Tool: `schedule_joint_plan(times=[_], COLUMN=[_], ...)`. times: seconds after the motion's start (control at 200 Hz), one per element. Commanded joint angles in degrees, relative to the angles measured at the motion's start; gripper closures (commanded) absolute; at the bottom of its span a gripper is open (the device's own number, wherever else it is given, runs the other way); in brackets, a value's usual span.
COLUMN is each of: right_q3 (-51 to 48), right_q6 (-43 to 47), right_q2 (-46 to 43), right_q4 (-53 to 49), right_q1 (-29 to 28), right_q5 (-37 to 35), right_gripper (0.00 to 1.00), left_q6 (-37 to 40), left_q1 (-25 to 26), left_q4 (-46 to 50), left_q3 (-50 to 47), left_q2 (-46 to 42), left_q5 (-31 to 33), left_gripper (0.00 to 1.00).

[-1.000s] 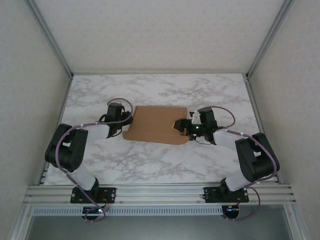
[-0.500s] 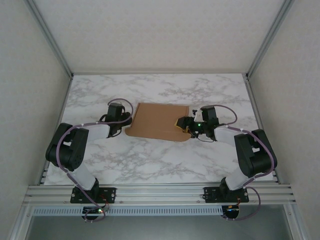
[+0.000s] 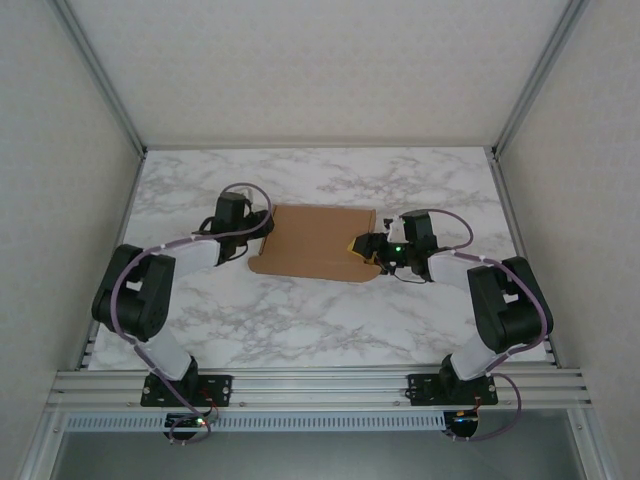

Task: Fold the paper box

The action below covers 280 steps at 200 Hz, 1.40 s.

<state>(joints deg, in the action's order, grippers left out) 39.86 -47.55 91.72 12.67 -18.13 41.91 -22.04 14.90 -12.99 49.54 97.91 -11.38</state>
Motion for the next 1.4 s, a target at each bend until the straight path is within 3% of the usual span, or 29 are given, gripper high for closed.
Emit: schedule_joint_plan(times=[0.0,0.335,0.521,0.926,1.282,1.397], right_q3=[-0.6,-0.2,0.7,4.2,8.9,9.8], right_q6=[1.0,1.3,1.2,0.6,1.5,-0.1], right_q2=[1.2,2.1,2.4,4.5,13.0,16.2], right_q4=[-0.5,-1.5,-1.6,-0.1,1.6,6.0], right_q1=[0.3,0.6,1.3,3.5,4.2,4.2], right_q5=[-0.5,-1.7,-1.9,-1.7,-0.3,3.9], right_gripper=[0.47,0.47,0.35,0.25,0.24,0.26], left_q6=[1.3,3.6,5.7,7.2,7.5,7.5], left_q1=[0.0,-0.8,-0.7,-0.7,-0.6,-0.5], left_q4=[1.6,5.4,4.3,4.0,4.1,4.0], left_q3=[1.1,1.2,0.3,0.2,0.5,0.5], left_q2=[2.7,4.3,4.2,4.0,4.9,5.0], left_q5=[-3.4,3.5,3.9,3.7,2.9,2.6], left_gripper=[0.51,0.66,0.73,0.75,0.75,0.75])
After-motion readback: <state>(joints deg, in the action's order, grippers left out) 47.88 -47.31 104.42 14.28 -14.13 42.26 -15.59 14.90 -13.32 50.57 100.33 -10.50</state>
